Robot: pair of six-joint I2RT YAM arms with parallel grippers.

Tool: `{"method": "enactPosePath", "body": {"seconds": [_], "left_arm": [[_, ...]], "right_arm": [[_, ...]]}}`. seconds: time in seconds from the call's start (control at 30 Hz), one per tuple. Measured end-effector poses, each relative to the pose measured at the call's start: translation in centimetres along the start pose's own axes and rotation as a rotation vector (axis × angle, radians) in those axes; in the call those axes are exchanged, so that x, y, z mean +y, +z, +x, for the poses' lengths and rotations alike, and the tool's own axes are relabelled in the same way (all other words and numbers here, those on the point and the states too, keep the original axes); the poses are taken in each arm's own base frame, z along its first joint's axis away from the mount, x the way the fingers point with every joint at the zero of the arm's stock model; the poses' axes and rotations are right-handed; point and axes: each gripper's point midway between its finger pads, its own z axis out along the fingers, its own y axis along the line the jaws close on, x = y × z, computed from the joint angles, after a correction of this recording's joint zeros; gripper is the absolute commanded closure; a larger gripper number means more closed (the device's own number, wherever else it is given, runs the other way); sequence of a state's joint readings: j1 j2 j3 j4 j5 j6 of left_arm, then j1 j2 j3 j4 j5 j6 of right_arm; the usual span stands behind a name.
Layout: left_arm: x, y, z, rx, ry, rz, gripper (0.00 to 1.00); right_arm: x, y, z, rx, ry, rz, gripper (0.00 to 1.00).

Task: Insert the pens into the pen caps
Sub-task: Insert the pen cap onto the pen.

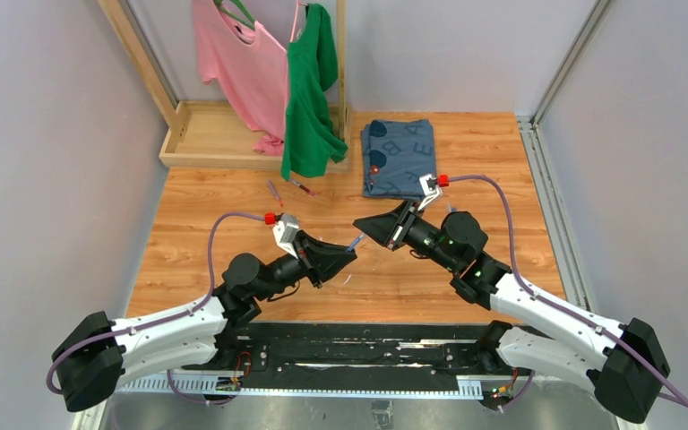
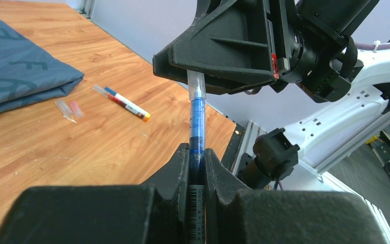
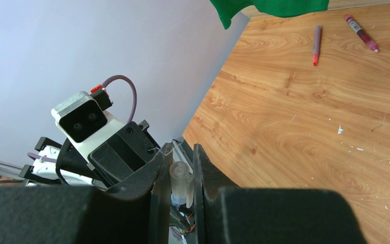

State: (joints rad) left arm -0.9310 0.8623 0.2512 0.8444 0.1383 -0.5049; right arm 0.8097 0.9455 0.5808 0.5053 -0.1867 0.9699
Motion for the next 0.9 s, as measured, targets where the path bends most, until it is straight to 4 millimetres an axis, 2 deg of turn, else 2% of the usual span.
{"method": "enactPosePath", "body": {"seconds": [0.9], "left_arm": [[0.2, 1.2, -1.9, -0.085, 0.006, -0.018, 1.0]], "right_arm": [[1.5, 0.3, -1.2, -0.044, 0.045, -0.068, 0.99]]}}
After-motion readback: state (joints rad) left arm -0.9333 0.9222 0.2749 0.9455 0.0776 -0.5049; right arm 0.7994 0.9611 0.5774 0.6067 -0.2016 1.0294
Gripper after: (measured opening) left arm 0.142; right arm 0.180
